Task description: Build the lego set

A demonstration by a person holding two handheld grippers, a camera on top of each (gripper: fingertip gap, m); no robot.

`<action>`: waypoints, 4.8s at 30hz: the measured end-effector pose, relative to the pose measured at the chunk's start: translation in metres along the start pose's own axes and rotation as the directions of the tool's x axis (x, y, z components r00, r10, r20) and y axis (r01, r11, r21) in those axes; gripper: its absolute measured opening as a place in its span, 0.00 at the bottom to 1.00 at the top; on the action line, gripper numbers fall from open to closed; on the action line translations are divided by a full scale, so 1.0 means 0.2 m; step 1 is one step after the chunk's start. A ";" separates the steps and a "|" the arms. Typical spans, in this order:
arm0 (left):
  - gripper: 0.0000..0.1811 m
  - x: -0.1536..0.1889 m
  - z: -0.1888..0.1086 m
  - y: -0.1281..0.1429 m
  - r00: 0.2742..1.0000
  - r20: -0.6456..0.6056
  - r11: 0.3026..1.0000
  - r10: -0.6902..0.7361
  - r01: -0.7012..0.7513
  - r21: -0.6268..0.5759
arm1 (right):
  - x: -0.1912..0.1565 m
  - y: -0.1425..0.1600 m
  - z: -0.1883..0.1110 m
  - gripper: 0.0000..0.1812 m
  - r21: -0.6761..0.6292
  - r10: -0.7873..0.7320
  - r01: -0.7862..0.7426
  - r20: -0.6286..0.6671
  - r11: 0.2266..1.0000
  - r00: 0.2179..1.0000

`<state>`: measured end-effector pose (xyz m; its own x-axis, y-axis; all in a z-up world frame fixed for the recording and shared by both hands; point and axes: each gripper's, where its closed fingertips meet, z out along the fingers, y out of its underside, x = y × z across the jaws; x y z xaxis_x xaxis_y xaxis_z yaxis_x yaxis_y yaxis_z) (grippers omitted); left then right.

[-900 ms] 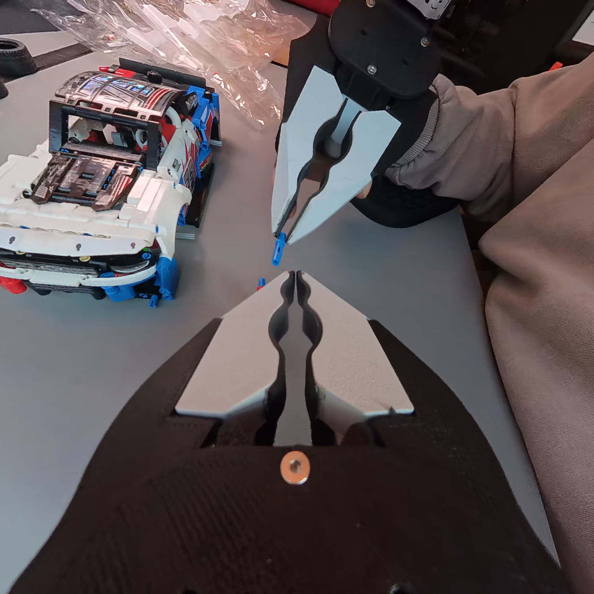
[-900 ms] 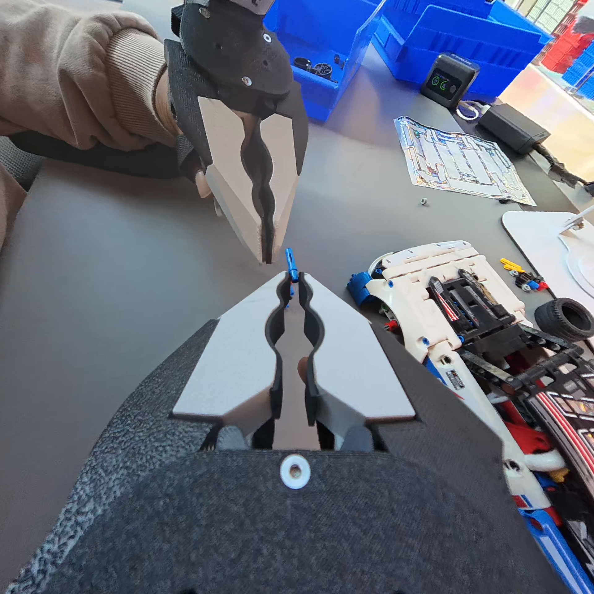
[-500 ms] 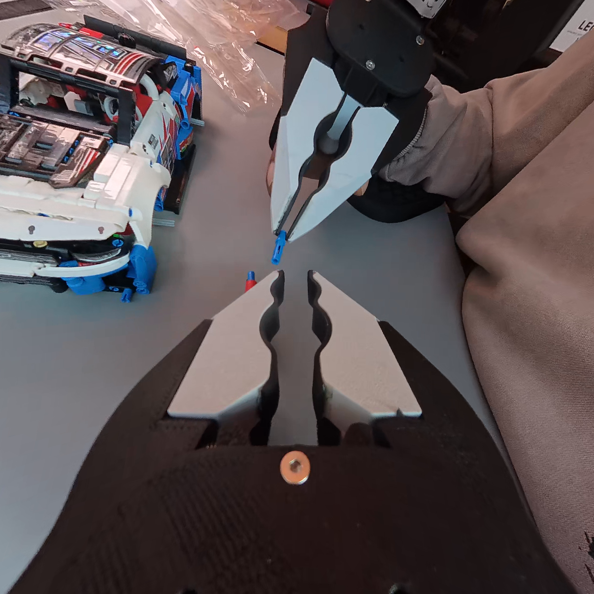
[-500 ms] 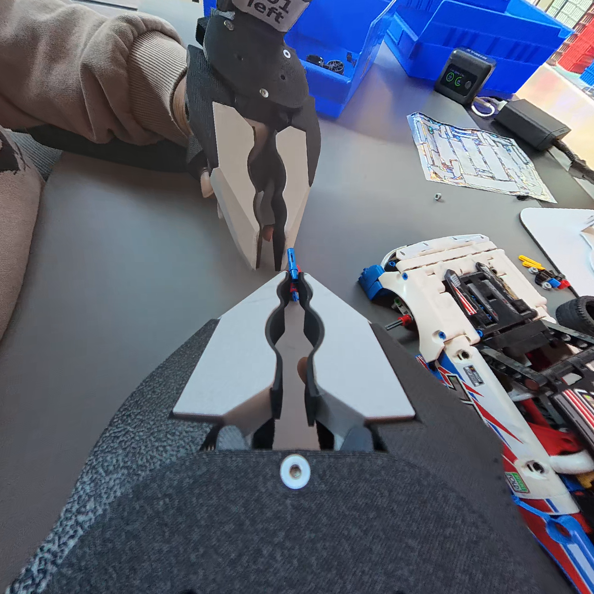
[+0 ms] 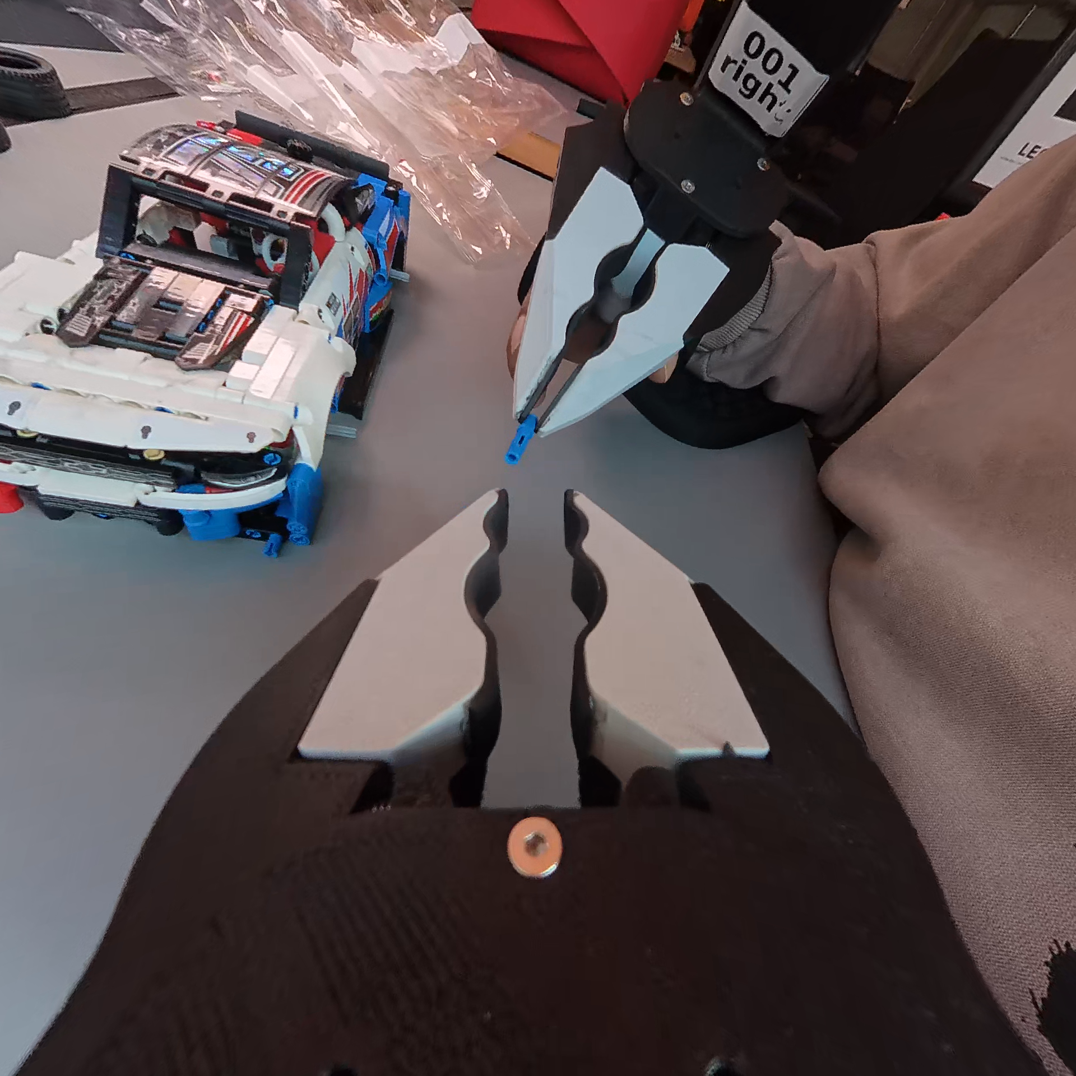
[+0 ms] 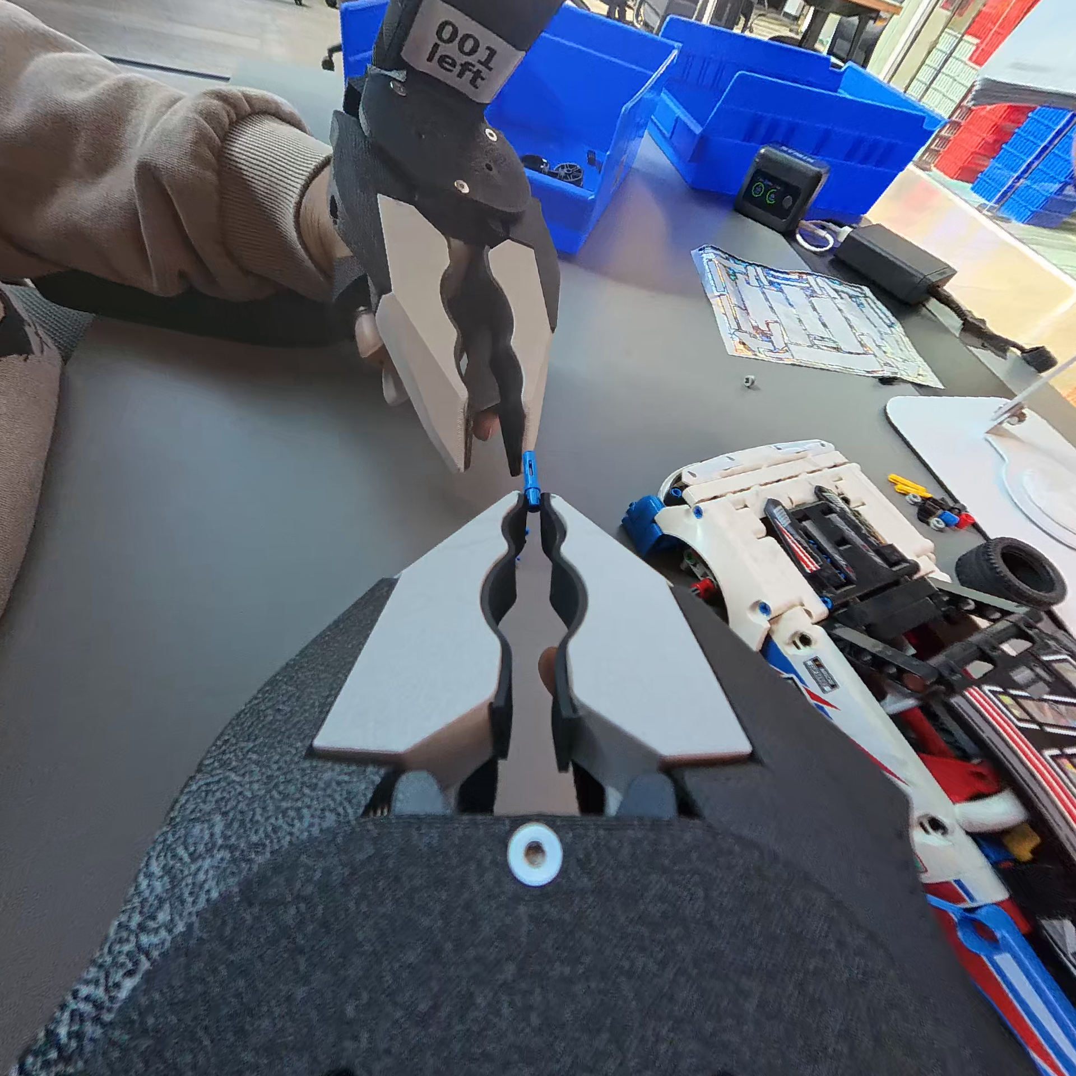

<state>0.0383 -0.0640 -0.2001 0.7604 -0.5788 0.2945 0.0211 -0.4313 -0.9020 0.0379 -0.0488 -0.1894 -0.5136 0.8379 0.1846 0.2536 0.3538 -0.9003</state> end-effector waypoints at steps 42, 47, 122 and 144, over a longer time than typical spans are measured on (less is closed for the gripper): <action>0.01 0.08 0.00 0.01 0.994 -0.052 0.994 0.101 -0.103 -0.045 | -0.13 -0.02 0.01 0.01 0.045 -0.064 0.059 0.112 0.997 0.992; 0.01 0.08 0.00 0.01 0.994 -0.053 0.995 0.093 -0.096 -0.041 | -0.13 -0.03 0.01 0.01 0.050 -0.061 0.055 0.115 0.997 0.991; 0.01 -0.07 -0.01 0.23 0.977 0.070 0.940 0.199 -0.171 -0.296 | -0.11 0.21 0.21 0.07 -0.243 -0.003 0.085 0.323 0.966 0.947; 0.01 -0.07 -0.01 0.22 0.983 0.066 0.949 0.174 -0.149 -0.278 | -0.10 0.19 0.20 0.07 -0.191 0.022 0.041 0.316 0.981 0.948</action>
<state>0.0278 -0.0762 -0.2444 0.7936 -0.5981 0.1115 -0.2739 -0.5149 -0.8123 0.0244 -0.0694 -0.2432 -0.7406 0.6712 0.0305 0.3844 0.4604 -0.8002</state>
